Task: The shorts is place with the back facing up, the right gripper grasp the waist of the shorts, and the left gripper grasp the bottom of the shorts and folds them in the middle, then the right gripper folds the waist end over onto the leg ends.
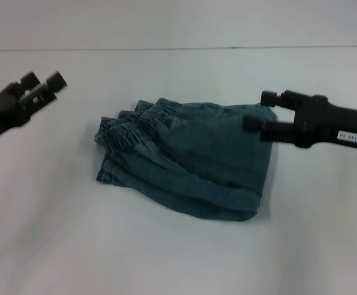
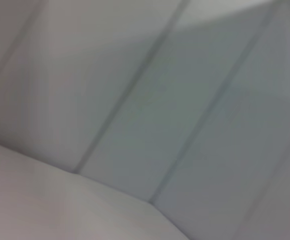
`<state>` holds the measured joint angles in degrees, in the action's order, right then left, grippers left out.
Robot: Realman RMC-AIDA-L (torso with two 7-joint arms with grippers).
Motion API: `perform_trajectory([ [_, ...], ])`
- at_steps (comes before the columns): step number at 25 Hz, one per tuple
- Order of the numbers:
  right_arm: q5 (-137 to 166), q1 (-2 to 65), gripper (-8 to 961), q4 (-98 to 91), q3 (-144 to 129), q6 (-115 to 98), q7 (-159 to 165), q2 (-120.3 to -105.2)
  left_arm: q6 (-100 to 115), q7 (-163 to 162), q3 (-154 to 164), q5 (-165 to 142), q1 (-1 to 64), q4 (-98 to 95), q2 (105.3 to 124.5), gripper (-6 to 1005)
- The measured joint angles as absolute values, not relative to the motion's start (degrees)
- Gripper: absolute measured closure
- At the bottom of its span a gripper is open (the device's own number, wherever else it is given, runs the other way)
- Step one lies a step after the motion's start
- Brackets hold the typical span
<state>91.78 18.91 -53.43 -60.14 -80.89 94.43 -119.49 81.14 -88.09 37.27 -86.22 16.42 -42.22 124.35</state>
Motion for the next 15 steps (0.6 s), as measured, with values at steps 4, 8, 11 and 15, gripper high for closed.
perform_trajectory([
  [4,96.32,19.14,38,-52.79,-60.08,-83.33,91.41,-119.40,87.28,-85.61,34.33,-93.11,15.48,-41.73,124.24,73],
  [8,100.93,20.53,38,-52.66,-60.08,-86.35,91.41,-119.11,92.40,-82.62,33.63,-99.19,15.39,-40.48,124.15,72],
  [11,103.40,22.25,38,-52.03,-60.09,-88.95,91.30,-119.05,95.47,-80.16,33.96,-102.78,15.93,-39.09,124.10,76],
  [15,104.22,24.11,38,-50.94,-60.17,-91.66,90.95,-118.91,98.54,-77.64,34.71,-105.81,16.66,-37.85,124.07,78],
])
